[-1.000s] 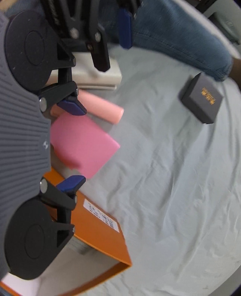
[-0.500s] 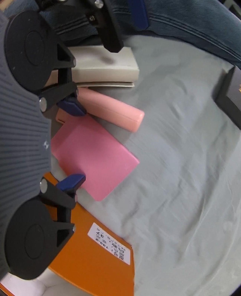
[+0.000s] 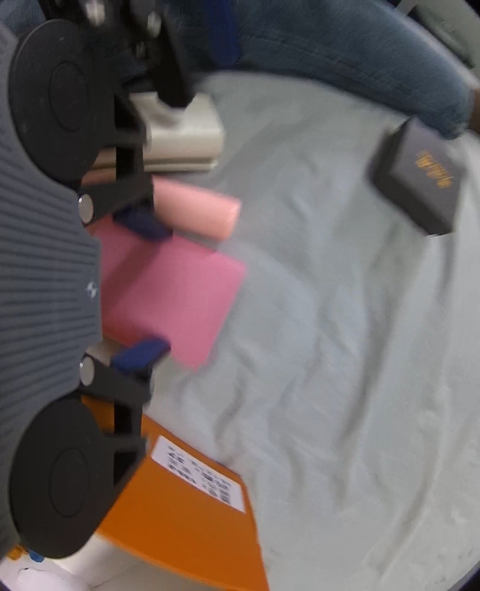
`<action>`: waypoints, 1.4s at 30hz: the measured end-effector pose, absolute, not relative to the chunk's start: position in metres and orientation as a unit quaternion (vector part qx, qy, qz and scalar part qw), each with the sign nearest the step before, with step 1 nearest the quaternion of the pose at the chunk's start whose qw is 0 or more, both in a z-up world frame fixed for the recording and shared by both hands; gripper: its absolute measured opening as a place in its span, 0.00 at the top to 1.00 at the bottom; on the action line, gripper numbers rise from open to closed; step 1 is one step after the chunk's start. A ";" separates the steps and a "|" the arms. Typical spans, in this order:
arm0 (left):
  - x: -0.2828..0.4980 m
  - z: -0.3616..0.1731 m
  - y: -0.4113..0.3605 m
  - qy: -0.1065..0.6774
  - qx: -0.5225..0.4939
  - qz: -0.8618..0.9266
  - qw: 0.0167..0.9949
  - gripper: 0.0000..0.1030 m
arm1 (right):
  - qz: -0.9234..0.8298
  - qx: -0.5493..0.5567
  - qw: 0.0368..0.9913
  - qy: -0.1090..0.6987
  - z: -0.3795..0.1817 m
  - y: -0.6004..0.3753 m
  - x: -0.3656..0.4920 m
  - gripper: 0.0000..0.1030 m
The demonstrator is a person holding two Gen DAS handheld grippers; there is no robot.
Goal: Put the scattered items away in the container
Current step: 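Grasp the pink notepad with the right tool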
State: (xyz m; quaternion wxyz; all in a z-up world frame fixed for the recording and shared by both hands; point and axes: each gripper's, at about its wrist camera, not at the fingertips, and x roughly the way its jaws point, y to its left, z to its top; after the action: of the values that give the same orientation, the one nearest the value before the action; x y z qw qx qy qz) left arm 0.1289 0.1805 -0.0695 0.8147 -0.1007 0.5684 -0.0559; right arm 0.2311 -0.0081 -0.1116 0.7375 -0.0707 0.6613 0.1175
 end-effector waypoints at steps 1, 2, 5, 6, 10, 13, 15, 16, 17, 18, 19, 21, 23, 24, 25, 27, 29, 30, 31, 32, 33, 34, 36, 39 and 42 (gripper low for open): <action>0.129 -0.069 0.180 0.569 -0.102 -0.057 0.814 0.44 | 0.129 -0.049 0.735 0.663 -0.107 -0.010 0.232 0.77; 0.129 -0.069 0.179 0.569 -0.103 -0.058 0.814 0.45 | 0.139 -0.020 0.728 0.671 -0.104 -0.013 0.234 0.80; 0.128 -0.069 0.178 0.568 -0.102 -0.059 0.815 0.47 | 0.168 0.020 0.718 0.675 -0.097 -0.014 0.235 0.86; 0.127 -0.069 0.178 0.568 -0.102 -0.059 0.815 0.47 | 0.167 0.017 0.721 0.673 -0.097 -0.011 0.235 0.86; 0.127 -0.069 0.181 0.566 -0.108 -0.056 0.815 0.47 | 0.097 -0.052 0.744 0.659 -0.103 -0.008 0.229 0.57; 0.128 -0.069 0.180 0.565 -0.109 -0.058 0.816 0.47 | 0.081 -0.062 0.727 0.679 -0.110 -0.014 0.233 0.50; 0.128 -0.069 0.180 0.564 -0.109 -0.058 0.816 0.47 | 0.071 -0.067 0.717 0.691 -0.120 -0.013 0.236 0.41; 0.128 -0.069 0.180 0.564 -0.110 -0.058 0.816 0.47 | 0.070 -0.070 0.715 0.692 -0.123 -0.013 0.237 0.33; 0.127 -0.069 0.180 0.564 -0.111 -0.058 0.816 0.47 | 0.074 -0.066 0.713 0.694 -0.126 -0.014 0.239 0.30; 0.127 -0.069 0.180 0.564 -0.112 -0.058 0.816 0.47 | 0.076 -0.060 0.712 0.695 -0.127 -0.015 0.240 0.29; 0.126 -0.069 0.181 0.564 -0.111 -0.057 0.816 0.47 | 0.077 -0.057 0.711 0.697 -0.128 -0.015 0.241 0.26; 0.127 -0.070 0.183 0.565 -0.113 -0.053 0.816 0.47 | 0.082 -0.054 0.707 0.700 -0.133 -0.014 0.244 0.22; 0.126 -0.069 0.184 0.564 -0.116 -0.052 0.816 0.47 | 0.085 -0.022 0.700 0.709 -0.141 -0.018 0.246 0.19; 0.126 -0.069 0.185 0.563 -0.117 -0.053 0.817 0.47 | 0.089 -0.016 0.702 0.706 -0.143 -0.020 0.246 0.19; 0.125 -0.068 0.184 0.562 -0.116 -0.055 0.817 0.47 | 0.091 -0.016 0.706 0.703 -0.142 -0.020 0.244 0.19; 0.123 -0.067 0.183 0.561 -0.116 -0.057 0.818 0.47 | 0.096 -0.013 0.712 0.696 -0.136 -0.021 0.241 0.26; 0.120 -0.066 0.182 0.559 -0.115 -0.060 0.819 0.47 | 0.103 -0.006 0.721 0.686 -0.124 -0.024 0.237 0.40; 0.118 -0.064 0.180 0.558 -0.114 -0.062 0.819 0.47 | 0.106 -0.006 0.727 0.678 -0.116 -0.025 0.235 0.45; 0.117 -0.063 0.179 0.558 -0.113 -0.064 0.820 0.47 | 0.110 -0.004 0.734 0.671 -0.109 -0.027 0.233 0.54; 0.115 -0.062 0.177 0.556 -0.112 -0.066 0.821 0.47 | 0.113 0.004 0.740 0.663 -0.102 -0.029 0.231 0.61; 0.113 -0.060 0.175 0.555 -0.111 -0.068 0.821 0.47 | 0.117 0.013 0.745 0.656 -0.096 -0.031 0.229 0.64; 0.110 -0.059 0.174 0.554 -0.110 -0.070 0.822 0.47 | 0.123 0.022 0.750 0.649 -0.091 -0.032 0.226 0.66; 0.106 -0.055 0.170 0.553 -0.106 -0.077 0.823 0.47 | 0.140 0.032 0.760 0.634 -0.084 -0.031 0.219 0.67; 0.099 -0.052 0.163 0.552 -0.100 -0.089 0.823 0.47 | 0.167 0.049 0.763 0.623 -0.086 -0.029 0.213 0.67; 0.091 -0.049 0.161 0.552 -0.095 -0.091 0.823 0.47 | 0.162 0.071 0.759 0.626 -0.095 -0.029 0.203 0.75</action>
State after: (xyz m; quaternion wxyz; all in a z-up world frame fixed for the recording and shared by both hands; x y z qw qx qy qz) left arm 0.0914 0.1609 -0.0493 0.8232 -0.0951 0.5524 -0.0908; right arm 0.2031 -0.0291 -0.0948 0.7595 0.0715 0.6261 0.1617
